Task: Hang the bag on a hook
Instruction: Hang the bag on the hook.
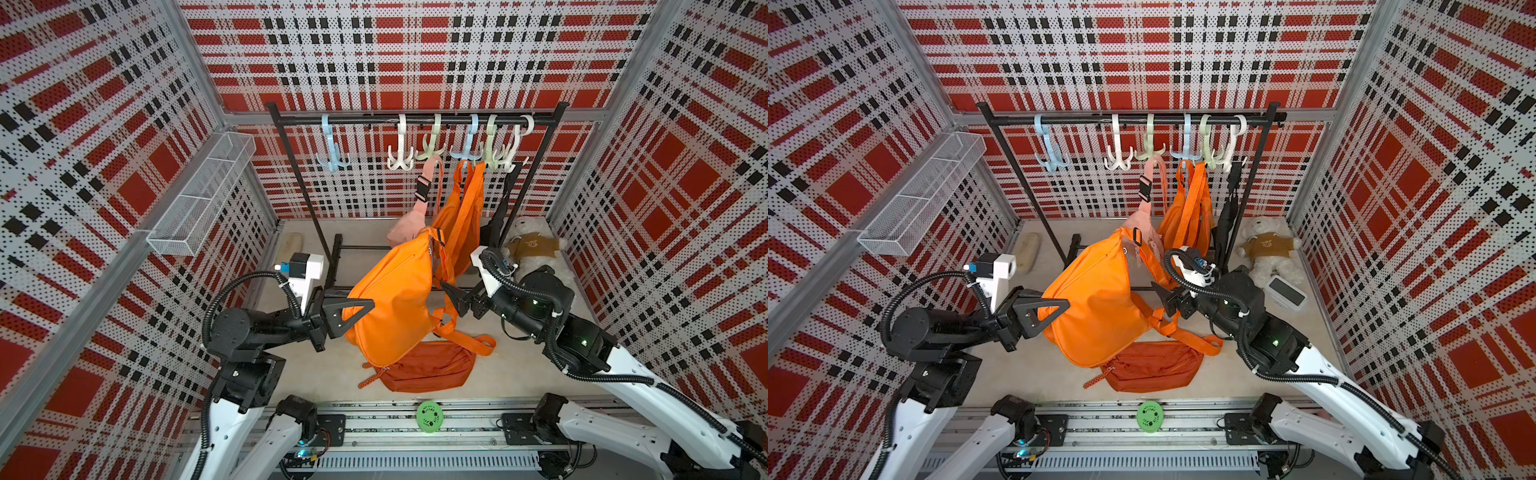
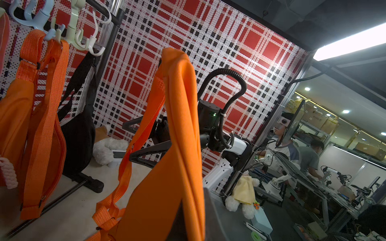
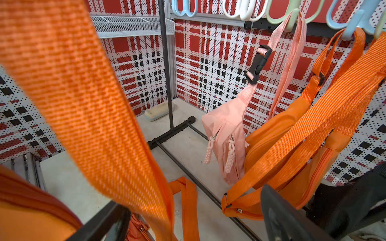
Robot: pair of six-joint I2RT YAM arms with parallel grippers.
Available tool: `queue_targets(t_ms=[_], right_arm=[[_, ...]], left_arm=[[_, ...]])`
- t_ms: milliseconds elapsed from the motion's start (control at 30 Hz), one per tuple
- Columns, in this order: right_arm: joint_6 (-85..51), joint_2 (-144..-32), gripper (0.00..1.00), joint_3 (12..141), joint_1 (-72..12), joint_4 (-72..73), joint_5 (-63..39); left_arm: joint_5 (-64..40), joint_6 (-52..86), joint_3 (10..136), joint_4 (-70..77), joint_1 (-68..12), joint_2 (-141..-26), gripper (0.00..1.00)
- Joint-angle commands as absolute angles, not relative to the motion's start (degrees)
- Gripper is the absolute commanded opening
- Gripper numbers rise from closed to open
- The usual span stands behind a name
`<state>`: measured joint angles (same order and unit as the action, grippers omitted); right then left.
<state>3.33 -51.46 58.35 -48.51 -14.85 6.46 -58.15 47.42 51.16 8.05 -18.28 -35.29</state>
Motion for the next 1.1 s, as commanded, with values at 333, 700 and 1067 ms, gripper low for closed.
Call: queue_targets(t_ms=[333, 700, 1067], right_arm=[[4.91, -52.80, 0.82, 58.42, -53.68, -9.60, 16.72], [24.63, -60.49, 0.86, 55.19, -71.60, 13.26, 51.65], [33.39, -69.39, 0.65, 57.15, -71.26, 25.84, 51.51]], left_arm=[[-53.47, 44.68, 53.54, 3.86, -17.76, -33.67, 0.00], [-46.96, 42.50, 53.38, 0.17, -17.78, -32.90, 0.00], [-45.80, 42.80, 52.67, -0.02, -18.01, -31.64, 0.00]])
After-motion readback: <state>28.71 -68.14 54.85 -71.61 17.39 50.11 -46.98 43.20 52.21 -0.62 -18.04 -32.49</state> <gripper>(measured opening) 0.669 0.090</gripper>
